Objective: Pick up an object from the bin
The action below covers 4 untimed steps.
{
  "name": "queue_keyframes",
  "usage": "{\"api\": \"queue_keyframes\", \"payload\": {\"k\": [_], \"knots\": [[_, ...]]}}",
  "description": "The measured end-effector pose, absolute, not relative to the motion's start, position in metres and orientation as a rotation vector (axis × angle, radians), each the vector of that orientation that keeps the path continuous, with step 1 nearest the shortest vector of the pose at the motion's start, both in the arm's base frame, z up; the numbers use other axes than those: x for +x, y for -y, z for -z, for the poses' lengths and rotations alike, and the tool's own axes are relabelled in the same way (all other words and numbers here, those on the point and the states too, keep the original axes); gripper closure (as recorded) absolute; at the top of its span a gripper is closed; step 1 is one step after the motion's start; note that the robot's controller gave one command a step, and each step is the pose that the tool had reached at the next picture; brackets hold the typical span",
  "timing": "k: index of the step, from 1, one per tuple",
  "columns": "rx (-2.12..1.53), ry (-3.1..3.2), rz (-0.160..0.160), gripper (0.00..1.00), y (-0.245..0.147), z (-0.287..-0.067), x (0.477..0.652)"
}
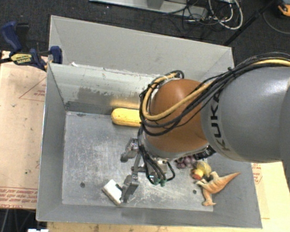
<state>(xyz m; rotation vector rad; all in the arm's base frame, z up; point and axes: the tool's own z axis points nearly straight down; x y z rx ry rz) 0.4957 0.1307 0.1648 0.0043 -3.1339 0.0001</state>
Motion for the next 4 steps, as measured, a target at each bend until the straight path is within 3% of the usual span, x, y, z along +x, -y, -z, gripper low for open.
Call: {"api": "queue_keyframes", "payload": {"k": [1, 3, 4], "knots": [[0.000, 3.141, 0.002, 0.00, -0.130, -0.169, 0.498], [-0.041, 3.137, 0.000, 0.00, -0.123, -0.121, 0.492], [-0.262, 3.130, 0.001, 0.00, -0.124, -0.114, 0.487]]}}
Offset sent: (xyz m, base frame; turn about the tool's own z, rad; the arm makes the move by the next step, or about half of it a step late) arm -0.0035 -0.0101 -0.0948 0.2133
